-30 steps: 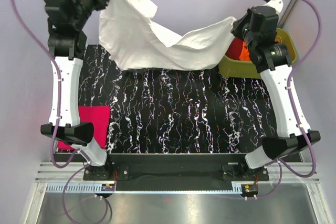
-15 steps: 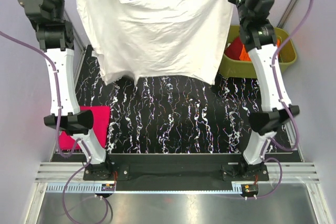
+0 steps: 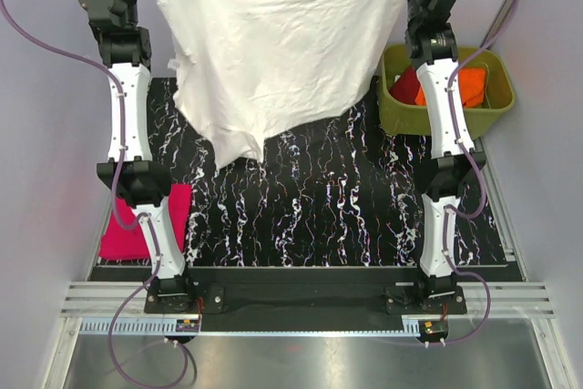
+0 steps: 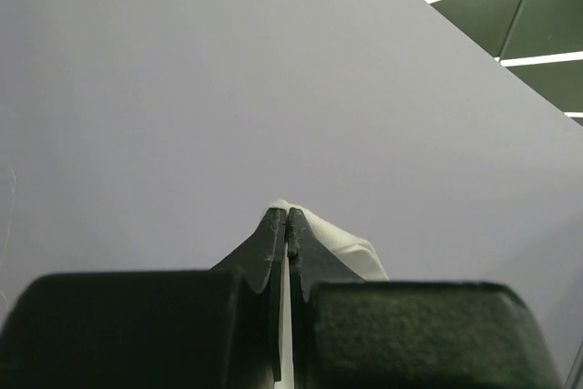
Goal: Fold and stack the t-shirts
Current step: Flatten the tshirt out
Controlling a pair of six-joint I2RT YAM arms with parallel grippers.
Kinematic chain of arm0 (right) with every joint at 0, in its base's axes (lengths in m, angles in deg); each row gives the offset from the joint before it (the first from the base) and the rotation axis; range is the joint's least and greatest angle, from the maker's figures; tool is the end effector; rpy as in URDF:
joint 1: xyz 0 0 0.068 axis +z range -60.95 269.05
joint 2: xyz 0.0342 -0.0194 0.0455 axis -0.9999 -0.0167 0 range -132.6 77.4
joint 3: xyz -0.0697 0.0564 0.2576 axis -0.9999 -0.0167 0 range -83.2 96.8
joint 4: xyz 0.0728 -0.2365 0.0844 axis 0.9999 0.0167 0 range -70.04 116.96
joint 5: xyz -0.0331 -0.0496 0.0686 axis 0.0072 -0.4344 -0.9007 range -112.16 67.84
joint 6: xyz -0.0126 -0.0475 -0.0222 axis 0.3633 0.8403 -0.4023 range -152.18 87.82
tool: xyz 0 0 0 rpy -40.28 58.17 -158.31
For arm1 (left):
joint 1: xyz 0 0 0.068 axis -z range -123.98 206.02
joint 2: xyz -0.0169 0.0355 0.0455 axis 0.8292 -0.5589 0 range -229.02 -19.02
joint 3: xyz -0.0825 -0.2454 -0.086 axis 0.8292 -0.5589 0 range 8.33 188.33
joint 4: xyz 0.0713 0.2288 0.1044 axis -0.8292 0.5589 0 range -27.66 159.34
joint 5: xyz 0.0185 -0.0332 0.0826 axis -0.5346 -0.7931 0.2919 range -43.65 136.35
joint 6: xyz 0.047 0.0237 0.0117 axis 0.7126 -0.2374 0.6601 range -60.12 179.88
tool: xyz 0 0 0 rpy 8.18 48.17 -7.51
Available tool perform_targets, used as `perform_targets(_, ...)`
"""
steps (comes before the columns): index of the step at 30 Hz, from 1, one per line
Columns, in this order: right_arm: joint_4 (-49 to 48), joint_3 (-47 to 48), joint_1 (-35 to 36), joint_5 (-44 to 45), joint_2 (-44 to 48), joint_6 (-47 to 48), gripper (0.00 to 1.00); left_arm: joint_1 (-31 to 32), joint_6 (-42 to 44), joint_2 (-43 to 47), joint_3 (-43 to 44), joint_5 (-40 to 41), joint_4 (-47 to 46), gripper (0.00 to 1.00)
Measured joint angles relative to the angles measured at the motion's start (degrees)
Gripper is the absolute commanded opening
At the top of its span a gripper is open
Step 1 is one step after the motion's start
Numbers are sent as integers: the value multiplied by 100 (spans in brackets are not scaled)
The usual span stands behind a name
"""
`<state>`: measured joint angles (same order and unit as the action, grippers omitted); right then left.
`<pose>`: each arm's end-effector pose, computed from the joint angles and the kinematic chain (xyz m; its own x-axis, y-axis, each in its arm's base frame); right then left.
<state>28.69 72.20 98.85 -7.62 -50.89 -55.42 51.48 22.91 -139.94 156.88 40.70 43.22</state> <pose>0.4717 0.0725 0.5198 0.3130 0.4417 -0.8408 -0.0581 0.8925 0.4472 0.4188 0.0297 0.5864 0.5870 -0.5537 -0.5906 0.4275 0.8315 -0.3547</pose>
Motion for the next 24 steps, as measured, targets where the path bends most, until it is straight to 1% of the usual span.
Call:
perform_targets(6, -201, 98, -109, -4, 13, -264, 0, -52, -195, 35, 63, 175, -503, 0)
perform_targets(8, -219, -4, -105, -26, 81, -289, 0, -144, -369, 175, -105, 92, -632, 0)
perform_targets(10, -260, -479, -94, -70, 317, -295, 0, -249, -549, 437, -538, -144, -748, 0)
perform_targets(12, -245, -1307, -92, -155, 721, -319, 0, -326, -785, 743, -1139, -466, -887, 0)
perform_targets(15, -350, -2907, -92, -332, 1436, -435, 0, -385, -1231, 1576, -3104, -1071, -1467, 0)
perform_targets(16, -341, -3453, -92, -404, 1661, -492, 0, -382, -1346, 1937, -3982, -1222, -1606, 0)
perform_targets(17, -345, -4011, -92, -481, 1904, -564, 0, -380, -1388, 2253, -4758, -1344, -1635, 0)
perform_targets(18, -299, -4463, -90, -531, 2109, -627, 0, -374, -1368, 2509, -5329, -1421, -1591, 0)
perform_targets(20, -249, -5351, -79, -671, 2509, -737, 0, -345, -1228, 3200, -6634, -1510, -1082, 0)
perform_targets(21, -155, -5761, -74, -726, 2736, -793, 0, -341, -1145, 3547, -7106, -1502, -754, 0)
perform_targets(24, 184, -6688, -70, -931, 3364, -968, 0, -337, -911, 4680, -8089, -1403, 210, 0)
